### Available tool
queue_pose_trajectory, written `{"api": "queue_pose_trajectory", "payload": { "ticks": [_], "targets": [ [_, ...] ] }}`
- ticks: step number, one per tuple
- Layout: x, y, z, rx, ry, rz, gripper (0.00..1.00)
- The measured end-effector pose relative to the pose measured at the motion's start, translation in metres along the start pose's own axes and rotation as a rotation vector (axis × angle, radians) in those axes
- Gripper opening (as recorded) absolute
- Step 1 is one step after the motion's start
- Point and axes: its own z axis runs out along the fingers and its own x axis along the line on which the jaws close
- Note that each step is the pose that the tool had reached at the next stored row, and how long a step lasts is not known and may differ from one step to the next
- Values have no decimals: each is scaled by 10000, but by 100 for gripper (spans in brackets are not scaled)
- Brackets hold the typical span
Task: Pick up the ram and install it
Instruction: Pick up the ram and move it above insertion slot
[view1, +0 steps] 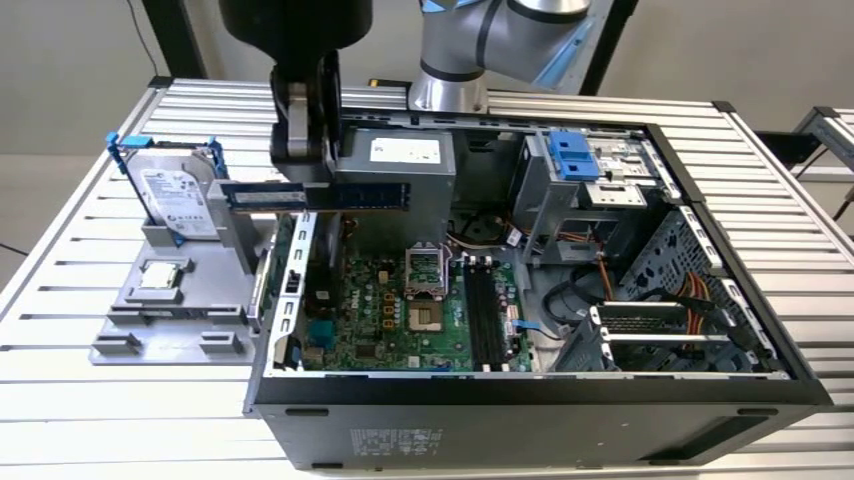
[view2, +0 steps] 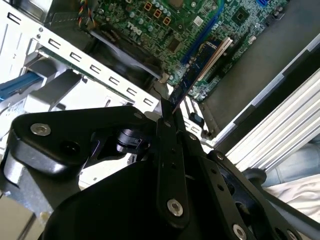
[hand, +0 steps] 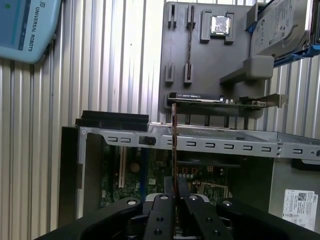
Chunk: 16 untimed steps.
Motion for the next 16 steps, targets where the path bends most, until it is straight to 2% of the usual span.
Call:
{"api": "queue_pose_trajectory", "payload": {
  "ticks": [6, 16],
  "targets": [
    [-2, -44, 19, -1, 1, 0, 0],
    [-46, -181, 41, 0, -1, 117, 0]
  ]
}}
